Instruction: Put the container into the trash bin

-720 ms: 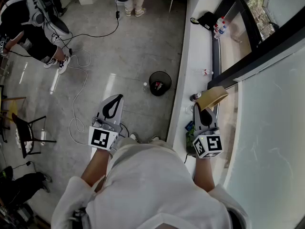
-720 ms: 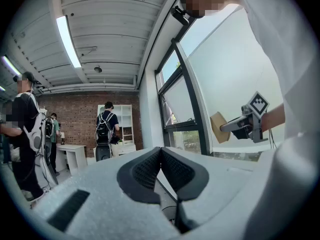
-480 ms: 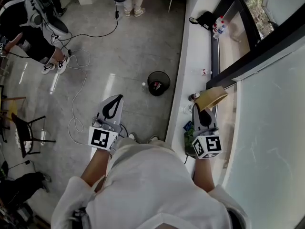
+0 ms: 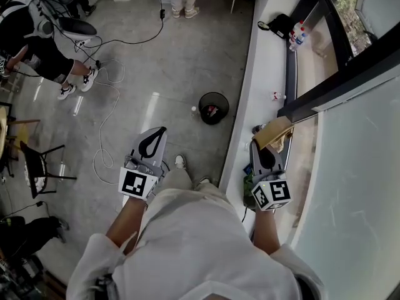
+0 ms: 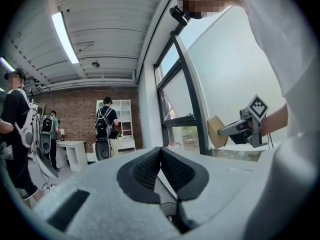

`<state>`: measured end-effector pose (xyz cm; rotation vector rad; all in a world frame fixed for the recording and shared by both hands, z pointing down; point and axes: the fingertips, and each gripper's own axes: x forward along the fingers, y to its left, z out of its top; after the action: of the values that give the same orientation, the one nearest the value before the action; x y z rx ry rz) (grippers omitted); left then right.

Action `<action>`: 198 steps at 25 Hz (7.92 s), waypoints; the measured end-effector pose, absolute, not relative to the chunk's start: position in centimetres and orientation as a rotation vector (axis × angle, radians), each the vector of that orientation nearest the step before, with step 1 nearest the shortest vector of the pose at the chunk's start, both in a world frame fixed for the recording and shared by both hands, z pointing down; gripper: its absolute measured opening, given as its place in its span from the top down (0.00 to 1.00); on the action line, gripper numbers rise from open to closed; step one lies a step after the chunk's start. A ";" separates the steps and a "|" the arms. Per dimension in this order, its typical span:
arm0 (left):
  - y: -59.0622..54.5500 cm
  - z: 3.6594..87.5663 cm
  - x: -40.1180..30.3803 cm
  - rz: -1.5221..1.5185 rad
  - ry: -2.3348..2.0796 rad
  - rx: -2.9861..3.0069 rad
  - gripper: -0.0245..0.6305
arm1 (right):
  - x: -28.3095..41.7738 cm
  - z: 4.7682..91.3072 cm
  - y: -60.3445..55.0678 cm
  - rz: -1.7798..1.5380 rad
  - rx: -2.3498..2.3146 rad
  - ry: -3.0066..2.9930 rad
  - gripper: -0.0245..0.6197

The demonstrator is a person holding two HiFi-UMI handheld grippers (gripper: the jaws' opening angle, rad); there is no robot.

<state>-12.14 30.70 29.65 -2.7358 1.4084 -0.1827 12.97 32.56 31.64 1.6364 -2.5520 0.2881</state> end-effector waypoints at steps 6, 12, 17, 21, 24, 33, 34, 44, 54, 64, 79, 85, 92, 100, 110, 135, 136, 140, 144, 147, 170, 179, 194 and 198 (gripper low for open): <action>26.3 31.7 -12.3 -0.132 1.447 -2.774 0.94 | 12.1 33.8 28.9 0.336 1.572 -2.537 0.93; 17.5 32.1 -12.1 -0.085 1.377 -2.817 0.94 | 10.8 33.3 20.7 0.306 1.562 -2.498 0.93; 9.1 32.2 -12.8 -0.030 1.295 -2.879 0.94 | 8.7 32.3 13.2 0.261 1.534 -2.444 0.93; 3.3 32.9 -13.1 -0.027 1.224 -2.945 0.94 | 8.3 32.3 9.7 0.302 1.577 -2.402 0.93; -0.1 32.7 -11.8 0.007 1.199 -2.997 0.94 | 8.9 32.5 7.8 0.362 1.628 -2.394 0.93; -4.4 31.8 -5.2 -0.080 1.114 -2.995 0.94 | 12.5 35.7 2.5 0.462 1.612 -2.433 0.93; -4.6 32.1 -5.0 -0.106 1.129 -2.990 0.94 | 13.0 36.0 2.1 0.488 1.614 -2.444 0.93; -6.9 37.4 -2.8 -0.194 1.271 -3.045 0.94 | 13.4 45.8 -1.5 0.628 1.370 -2.398 0.93; -8.6 44.5 -2.8 -0.295 1.275 -3.100 0.94 | 9.8 56.4 -0.8 0.761 1.148 -2.321 0.93; -7.5 52.8 -2.2 -0.416 1.226 -3.194 0.94 | 6.8 67.8 0.2 0.822 1.021 -2.240 0.93; -6.5 65.0 -2.2 -0.524 1.225 -3.198 0.94 | 4.9 84.9 2.9 0.926 0.757 -2.156 0.93; -6.0 68.9 -1.7 -0.577 1.196 -3.210 0.94 | 4.2 89.2 3.2 0.944 0.677 -2.145 0.93; -6.0 72.4 -0.2 -0.579 1.161 -3.227 0.94 | 4.0 93.9 3.1 0.931 0.589 -2.115 0.93; -6.4 76.8 0.2 -0.604 1.133 -3.222 0.94 | 4.1 98.9 2.9 0.922 0.540 -2.084 0.93; -7.1 83.1 0.6 -0.620 1.139 -3.245 0.94 | 3.7 105.4 1.9 0.921 0.490 -2.040 0.93; -8.7 93.7 -2.9 -0.657 1.251 -3.243 0.94 | 3.2 118.4 0.8 1.058 0.416 -1.840 0.92; -8.7 93.9 -2.7 -0.658 1.241 -3.243 0.94 | 3.2 118.7 0.8 1.066 0.407 -1.823 0.92; -8.3 94.5 -2.3 -0.672 1.254 -3.270 0.94 | 3.4 119.7 1.0 1.075 0.397 -1.788 0.90; -8.0 95.5 -3.2 -0.686 1.300 -3.282 0.94 | 3.1 120.2 1.0 1.071 0.382 -1.786 0.80; -7.8 95.2 -3.7 -0.659 1.308 -3.274 0.94 | 3.1 119.2 0.8 1.084 0.403 -1.800 0.65; -5.5 76.2 -3.5 -0.624 1.337 -3.240 0.94 | 4.5 95.9 -1.6 1.012 0.632 -2.003 0.91; -5.0 69.7 -3.6 -0.596 1.379 -3.226 0.94 | 5.5 88.3 -0.7 0.973 0.632 -2.025 0.96; -7.9 57.9 -1.8 -0.531 1.332 -3.188 0.94 | 8.5 72.6 -4.0 1.013 0.901 -2.110 0.96; -8.0 54.3 -1.4 -0.520 1.302 -3.177 0.94 | 9.2 68.6 -4.0 1.040 0.968 -2.136 0.96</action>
<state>-1.39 -7.98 54.32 -3.1769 1.3024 -0.5196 9.22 -4.03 68.59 0.9679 -2.1358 1.0395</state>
